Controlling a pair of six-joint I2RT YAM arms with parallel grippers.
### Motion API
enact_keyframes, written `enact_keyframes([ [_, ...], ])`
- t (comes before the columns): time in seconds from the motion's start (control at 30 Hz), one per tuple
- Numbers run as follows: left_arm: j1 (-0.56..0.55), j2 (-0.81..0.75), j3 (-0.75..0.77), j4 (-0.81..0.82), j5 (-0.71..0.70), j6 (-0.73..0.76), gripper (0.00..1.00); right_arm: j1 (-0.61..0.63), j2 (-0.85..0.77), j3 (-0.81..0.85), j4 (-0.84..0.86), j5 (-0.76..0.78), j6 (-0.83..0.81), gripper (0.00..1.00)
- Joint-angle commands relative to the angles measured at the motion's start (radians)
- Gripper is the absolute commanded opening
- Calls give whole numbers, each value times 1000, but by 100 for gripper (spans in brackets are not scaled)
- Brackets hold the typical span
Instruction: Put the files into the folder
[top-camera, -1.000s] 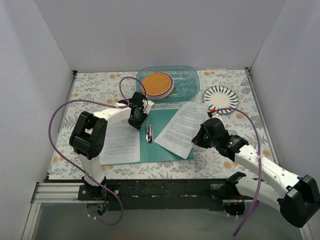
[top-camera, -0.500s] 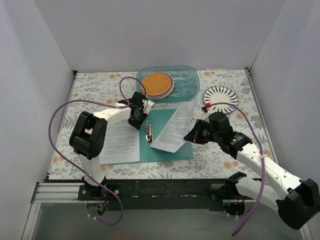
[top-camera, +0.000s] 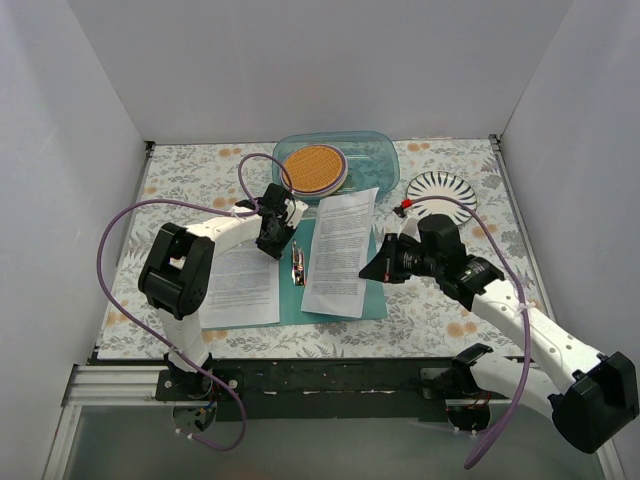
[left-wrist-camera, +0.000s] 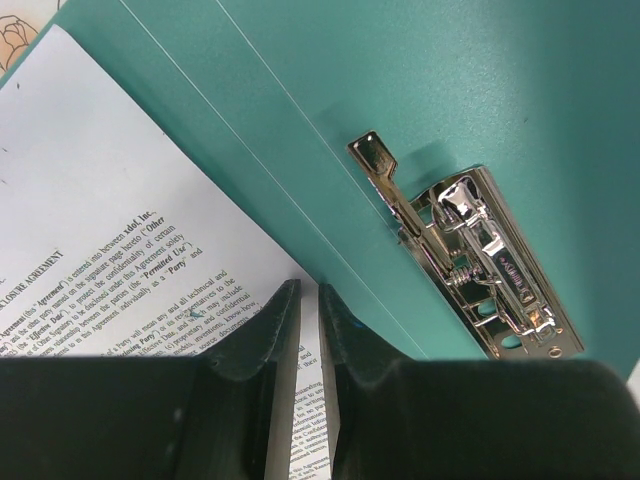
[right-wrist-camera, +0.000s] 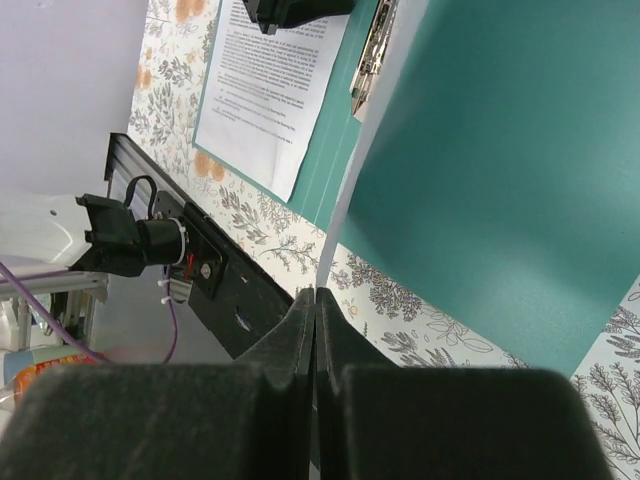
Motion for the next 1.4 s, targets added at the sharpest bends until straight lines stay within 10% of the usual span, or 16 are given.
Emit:
enact_keyframes([
  [0.0,8,25,-51,-30,-26,1,12,-4,27,-11,78,-42,-12,1],
  [0.57,8,3,-58,-50,-15,9,11,-5,170,-198,236,-72,-12,1],
  [1.37,8,-18,-80,-55,30,34,9,-76,403,61,0,36,-349,1],
])
